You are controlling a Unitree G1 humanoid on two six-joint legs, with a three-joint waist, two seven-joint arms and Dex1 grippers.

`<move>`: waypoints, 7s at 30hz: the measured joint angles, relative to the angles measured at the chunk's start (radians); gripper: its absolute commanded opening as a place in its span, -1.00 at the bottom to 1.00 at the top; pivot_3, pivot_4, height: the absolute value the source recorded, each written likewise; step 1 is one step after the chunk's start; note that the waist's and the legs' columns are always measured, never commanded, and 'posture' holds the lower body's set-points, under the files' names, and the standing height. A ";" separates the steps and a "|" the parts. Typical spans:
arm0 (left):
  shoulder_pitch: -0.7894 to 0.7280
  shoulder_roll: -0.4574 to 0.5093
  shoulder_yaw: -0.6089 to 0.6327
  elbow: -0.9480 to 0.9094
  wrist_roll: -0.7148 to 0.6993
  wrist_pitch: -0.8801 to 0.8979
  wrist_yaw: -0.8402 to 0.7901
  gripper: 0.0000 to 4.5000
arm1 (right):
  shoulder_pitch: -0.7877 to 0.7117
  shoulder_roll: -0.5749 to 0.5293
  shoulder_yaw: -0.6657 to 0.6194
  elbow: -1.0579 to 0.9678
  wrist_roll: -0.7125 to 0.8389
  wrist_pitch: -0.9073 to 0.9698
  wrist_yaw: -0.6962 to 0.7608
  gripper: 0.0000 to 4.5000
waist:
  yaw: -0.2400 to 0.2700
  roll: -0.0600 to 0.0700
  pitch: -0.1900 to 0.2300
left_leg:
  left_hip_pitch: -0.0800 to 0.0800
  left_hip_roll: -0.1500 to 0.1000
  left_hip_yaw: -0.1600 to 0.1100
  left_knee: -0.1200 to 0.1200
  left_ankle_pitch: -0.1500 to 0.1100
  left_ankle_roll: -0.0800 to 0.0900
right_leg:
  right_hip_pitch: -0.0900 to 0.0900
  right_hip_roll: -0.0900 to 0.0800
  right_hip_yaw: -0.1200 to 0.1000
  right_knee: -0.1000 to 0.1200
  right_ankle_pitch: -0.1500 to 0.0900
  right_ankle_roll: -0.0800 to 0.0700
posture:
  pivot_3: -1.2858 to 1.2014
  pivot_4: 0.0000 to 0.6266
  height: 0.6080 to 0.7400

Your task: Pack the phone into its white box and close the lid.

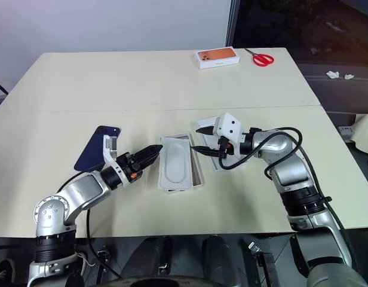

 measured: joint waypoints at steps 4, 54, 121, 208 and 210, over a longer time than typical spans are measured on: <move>0.026 0.141 -0.021 -0.078 0.018 0.020 -0.083 0.26 | 0.000 0.001 0.000 -0.001 0.001 0.009 0.000 0.18 | -0.003 0.000 0.000 | 0.000 0.000 0.000 -0.001 0.000 0.000 | 0.000 0.001 0.000 0.000 0.000 0.000 | 0.03 -0.52 1.00; 0.208 0.462 0.102 -0.090 0.856 -0.451 -1.011 0.29 | 0.002 0.035 0.135 -0.120 -0.099 0.188 0.066 -0.98 | 0.000 0.001 0.001 | -0.001 0.001 0.000 -0.003 -0.003 0.005 | -0.001 -0.001 -0.001 -0.003 0.000 -0.001 | 0.03 -0.52 1.00; 0.165 0.436 0.092 -0.019 0.975 -0.504 -1.006 0.29 | -0.073 0.397 0.188 0.076 -0.159 0.008 -0.151 -0.98 | -0.010 0.001 0.002 | -0.001 0.001 -0.001 -0.004 -0.002 0.003 | -0.004 0.001 0.000 0.001 0.000 0.000 | 0.03 -0.52 1.00; -0.354 0.514 0.108 0.991 1.161 0.000 -1.434 0.29 | -0.533 0.785 0.339 0.918 -0.392 0.086 -0.463 -0.98 | -0.033 0.006 -0.014 | 0.004 -0.002 -0.002 -0.005 -0.001 0.001 | -0.006 -0.001 0.000 0.005 0.000 0.000 | 0.03 -0.52 1.00; -0.334 0.521 0.099 0.942 1.162 -0.005 -1.424 0.29 | -0.533 0.785 0.342 0.917 -0.393 0.086 -0.463 -0.98 | -0.035 0.006 -0.014 | 0.004 -0.002 -0.002 -0.005 -0.001 0.001 | -0.006 -0.001 0.000 0.004 0.000 0.000 | 0.03 -0.52 1.00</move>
